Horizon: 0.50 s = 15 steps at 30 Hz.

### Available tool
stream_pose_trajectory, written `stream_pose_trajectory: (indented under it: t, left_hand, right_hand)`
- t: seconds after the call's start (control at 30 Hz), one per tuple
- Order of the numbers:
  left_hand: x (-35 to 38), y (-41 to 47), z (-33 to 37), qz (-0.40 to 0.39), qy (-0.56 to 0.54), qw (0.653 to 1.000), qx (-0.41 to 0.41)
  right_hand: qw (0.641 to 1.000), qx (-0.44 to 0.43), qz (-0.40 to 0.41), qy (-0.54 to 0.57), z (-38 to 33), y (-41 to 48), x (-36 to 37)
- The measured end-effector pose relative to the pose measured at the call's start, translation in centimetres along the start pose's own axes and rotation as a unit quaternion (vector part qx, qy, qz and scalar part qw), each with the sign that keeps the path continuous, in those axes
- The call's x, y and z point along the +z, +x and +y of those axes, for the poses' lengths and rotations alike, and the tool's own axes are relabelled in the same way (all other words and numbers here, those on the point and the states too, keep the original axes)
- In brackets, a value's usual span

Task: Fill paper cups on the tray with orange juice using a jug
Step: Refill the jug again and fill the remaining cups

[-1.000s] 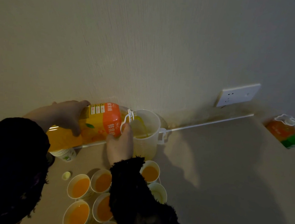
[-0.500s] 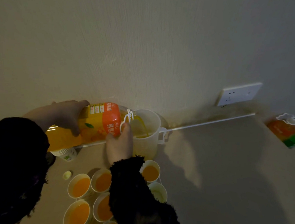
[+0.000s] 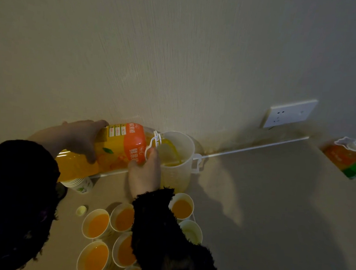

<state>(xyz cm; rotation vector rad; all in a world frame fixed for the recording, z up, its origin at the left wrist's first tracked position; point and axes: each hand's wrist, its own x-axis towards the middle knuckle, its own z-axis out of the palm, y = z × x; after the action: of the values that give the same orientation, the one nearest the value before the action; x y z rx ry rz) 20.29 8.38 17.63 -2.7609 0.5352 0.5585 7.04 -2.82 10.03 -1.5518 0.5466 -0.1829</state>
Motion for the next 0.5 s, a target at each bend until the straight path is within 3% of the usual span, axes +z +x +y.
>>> stream_pose_trajectory:
  t: [0.5]
  left_hand:
    - [-0.05,-0.3,-0.05,0.0,-0.017,1.0,-0.001]
  right_hand:
    - [1.0,-0.002,-0.004,0.027,0.33,0.29,0.35]
